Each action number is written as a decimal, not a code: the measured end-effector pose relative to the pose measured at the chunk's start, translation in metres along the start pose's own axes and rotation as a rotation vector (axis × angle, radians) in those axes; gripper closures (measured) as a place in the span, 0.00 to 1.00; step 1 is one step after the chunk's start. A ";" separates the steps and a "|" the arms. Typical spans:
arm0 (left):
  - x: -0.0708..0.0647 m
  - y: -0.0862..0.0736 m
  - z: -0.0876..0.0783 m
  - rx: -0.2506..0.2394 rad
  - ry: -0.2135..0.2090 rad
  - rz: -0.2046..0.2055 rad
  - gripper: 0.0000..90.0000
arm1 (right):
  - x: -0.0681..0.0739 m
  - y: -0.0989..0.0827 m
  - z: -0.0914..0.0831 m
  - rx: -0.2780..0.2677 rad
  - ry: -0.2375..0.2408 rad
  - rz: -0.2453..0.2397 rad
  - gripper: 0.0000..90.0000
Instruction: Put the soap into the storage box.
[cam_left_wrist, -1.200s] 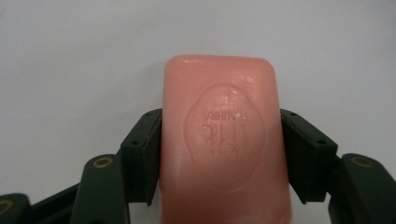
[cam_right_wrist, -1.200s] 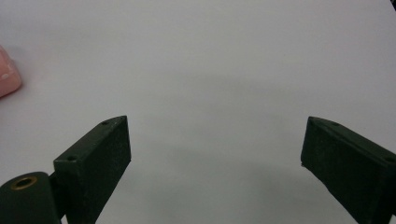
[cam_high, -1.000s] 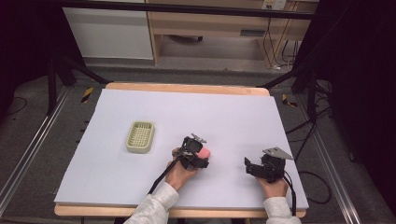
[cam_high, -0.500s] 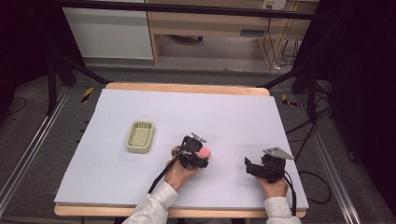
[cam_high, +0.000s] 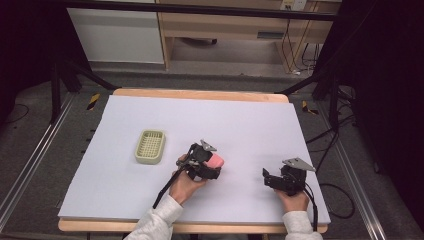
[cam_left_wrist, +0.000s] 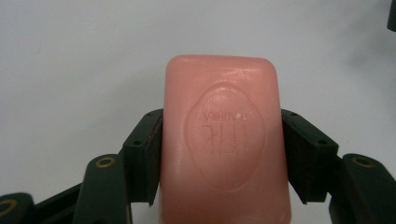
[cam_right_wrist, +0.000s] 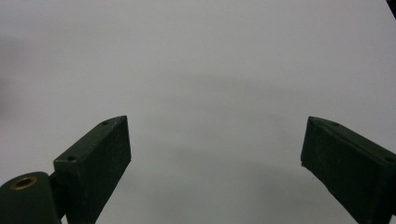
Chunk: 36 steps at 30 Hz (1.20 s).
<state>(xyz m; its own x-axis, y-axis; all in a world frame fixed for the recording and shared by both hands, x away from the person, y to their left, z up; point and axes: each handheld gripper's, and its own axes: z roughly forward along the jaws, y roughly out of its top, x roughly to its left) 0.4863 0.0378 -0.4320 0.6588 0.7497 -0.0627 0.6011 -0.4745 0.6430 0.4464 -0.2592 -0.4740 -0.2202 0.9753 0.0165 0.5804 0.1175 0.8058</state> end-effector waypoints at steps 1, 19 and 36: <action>0.001 0.000 -0.002 -0.004 0.001 0.004 0.41 | 0.000 0.000 0.000 0.000 0.000 0.000 0.10; 0.029 -0.011 -0.035 -0.033 0.046 -0.003 0.41 | 0.000 0.000 0.000 0.001 -0.001 -0.001 0.10; 0.066 -0.031 -0.071 -0.073 0.089 -0.043 0.41 | 0.001 0.000 0.001 0.003 -0.005 0.001 0.10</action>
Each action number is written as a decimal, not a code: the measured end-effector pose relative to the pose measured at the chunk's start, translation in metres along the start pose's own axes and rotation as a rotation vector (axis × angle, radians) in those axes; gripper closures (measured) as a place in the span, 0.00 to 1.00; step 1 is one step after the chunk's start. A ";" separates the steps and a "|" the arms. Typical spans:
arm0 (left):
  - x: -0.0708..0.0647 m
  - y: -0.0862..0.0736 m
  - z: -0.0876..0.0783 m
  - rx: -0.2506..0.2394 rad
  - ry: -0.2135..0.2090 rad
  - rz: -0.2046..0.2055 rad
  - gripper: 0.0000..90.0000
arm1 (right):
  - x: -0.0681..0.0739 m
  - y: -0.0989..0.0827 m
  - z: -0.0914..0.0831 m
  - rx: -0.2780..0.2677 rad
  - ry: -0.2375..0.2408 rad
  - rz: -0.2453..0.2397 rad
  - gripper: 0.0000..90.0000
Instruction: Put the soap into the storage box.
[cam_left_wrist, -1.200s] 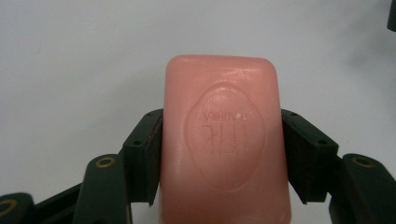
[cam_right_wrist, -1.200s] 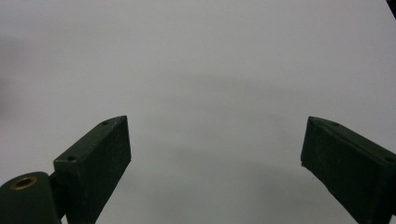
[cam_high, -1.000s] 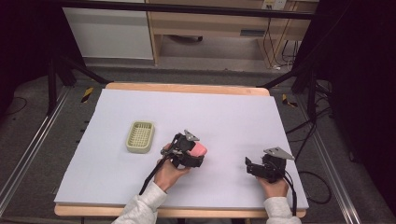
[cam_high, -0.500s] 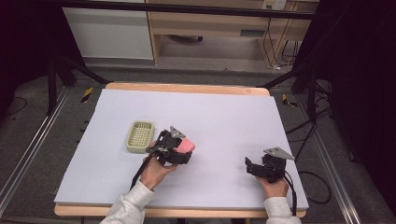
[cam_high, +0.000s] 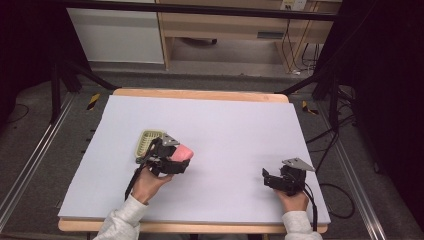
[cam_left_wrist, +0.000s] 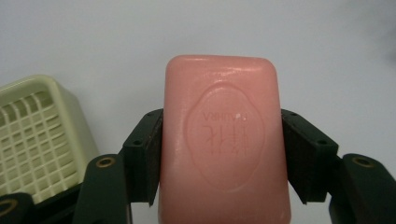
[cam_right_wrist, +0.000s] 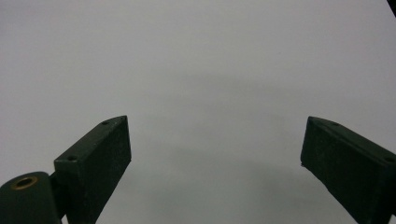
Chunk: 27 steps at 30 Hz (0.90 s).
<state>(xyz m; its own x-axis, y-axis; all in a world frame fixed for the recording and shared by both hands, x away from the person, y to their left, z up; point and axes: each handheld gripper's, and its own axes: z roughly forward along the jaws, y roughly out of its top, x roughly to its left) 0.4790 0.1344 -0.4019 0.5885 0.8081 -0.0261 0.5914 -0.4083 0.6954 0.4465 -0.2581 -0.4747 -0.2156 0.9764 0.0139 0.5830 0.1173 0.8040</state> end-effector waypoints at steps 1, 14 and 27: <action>0.002 -0.001 -0.001 -0.004 0.002 -0.004 0.41 | 0.001 0.000 0.000 0.001 -0.001 0.003 0.10; 0.027 -0.006 -0.009 -0.005 0.047 -0.042 0.41 | 0.000 0.000 0.000 -0.002 0.004 0.000 0.10; 0.045 -0.004 -0.021 -0.037 0.085 -0.084 0.41 | 0.002 0.001 0.000 0.001 0.009 0.000 0.10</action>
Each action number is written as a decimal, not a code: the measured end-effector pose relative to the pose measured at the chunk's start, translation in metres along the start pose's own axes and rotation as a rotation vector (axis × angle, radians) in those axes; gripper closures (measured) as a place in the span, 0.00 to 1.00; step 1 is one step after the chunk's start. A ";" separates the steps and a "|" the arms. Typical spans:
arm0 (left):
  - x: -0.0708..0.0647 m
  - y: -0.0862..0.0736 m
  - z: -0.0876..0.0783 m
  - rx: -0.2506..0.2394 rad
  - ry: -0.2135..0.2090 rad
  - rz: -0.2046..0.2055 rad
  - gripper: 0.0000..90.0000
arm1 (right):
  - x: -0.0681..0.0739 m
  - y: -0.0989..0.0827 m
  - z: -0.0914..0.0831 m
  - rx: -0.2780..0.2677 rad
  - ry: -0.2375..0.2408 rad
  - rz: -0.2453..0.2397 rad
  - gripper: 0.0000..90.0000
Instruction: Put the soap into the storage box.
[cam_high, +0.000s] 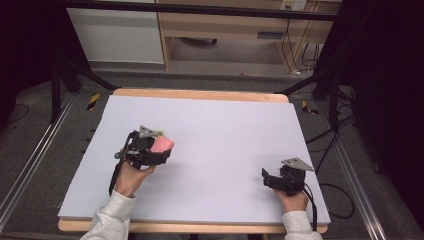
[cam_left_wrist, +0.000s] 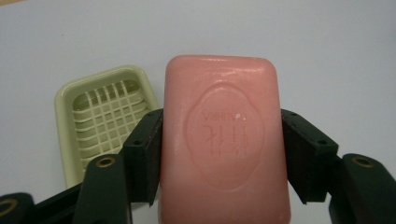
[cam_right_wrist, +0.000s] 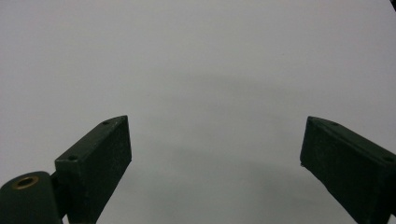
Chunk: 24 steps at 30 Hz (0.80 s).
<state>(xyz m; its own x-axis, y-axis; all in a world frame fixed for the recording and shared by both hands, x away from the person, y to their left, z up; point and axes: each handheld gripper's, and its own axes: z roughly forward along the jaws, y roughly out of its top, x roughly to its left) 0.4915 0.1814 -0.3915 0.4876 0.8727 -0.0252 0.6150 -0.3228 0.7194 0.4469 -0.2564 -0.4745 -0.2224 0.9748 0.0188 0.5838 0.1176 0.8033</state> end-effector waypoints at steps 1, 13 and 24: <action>0.001 0.000 0.000 -0.004 0.005 -0.004 0.41 | 0.000 0.000 0.000 0.001 0.000 0.000 0.10; 0.019 0.008 0.001 -0.010 0.041 -0.040 0.41 | 0.001 0.000 0.000 -0.001 0.000 -0.008 0.10; 0.035 0.011 0.016 0.019 0.087 -0.066 0.41 | 0.001 0.000 0.001 0.001 -0.003 -0.011 0.10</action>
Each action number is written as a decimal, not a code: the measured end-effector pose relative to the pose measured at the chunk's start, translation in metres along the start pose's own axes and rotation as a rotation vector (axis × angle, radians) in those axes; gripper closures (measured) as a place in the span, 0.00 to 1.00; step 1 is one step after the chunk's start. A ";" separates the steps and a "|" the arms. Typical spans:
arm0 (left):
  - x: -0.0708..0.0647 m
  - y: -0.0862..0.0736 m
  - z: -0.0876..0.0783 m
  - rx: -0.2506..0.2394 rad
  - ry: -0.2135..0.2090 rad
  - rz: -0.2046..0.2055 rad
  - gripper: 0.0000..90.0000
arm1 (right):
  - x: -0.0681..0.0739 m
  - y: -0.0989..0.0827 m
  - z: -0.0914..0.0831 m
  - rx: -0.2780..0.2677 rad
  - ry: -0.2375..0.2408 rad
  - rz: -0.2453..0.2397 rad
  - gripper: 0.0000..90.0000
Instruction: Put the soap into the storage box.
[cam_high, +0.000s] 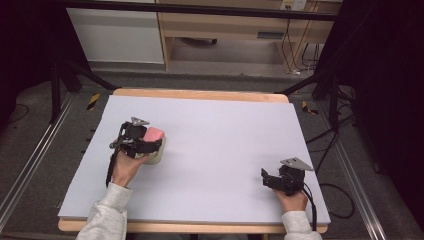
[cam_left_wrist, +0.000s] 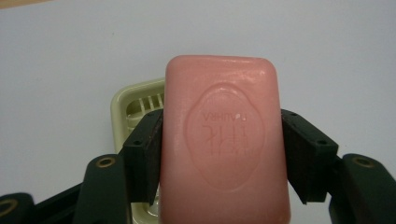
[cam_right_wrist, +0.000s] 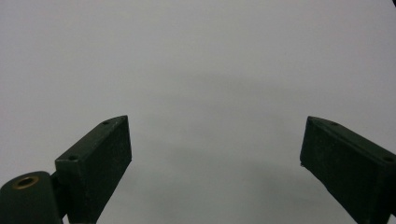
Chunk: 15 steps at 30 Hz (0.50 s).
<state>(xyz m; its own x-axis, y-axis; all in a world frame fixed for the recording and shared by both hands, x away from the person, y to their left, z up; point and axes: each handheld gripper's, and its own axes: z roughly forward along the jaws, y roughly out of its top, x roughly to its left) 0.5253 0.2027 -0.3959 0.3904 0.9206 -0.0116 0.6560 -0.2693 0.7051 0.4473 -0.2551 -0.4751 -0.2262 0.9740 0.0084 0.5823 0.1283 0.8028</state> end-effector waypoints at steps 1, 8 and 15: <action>0.002 0.000 0.002 0.000 0.006 -0.003 0.41 | 0.000 0.000 0.000 0.001 0.000 0.001 0.10; 0.010 0.001 0.011 0.014 0.031 -0.017 0.41 | 0.000 0.000 0.000 0.000 0.001 0.000 0.10; 0.013 0.001 0.017 0.016 0.032 -0.025 0.41 | 0.000 0.000 0.001 0.006 0.002 0.002 0.10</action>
<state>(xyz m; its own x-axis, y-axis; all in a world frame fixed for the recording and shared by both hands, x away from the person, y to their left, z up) 0.5417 0.2093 -0.4075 0.3529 0.9356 -0.0062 0.6758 -0.2503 0.6933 0.4480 -0.2550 -0.4760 -0.2270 0.9738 0.0109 0.5871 0.1279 0.7993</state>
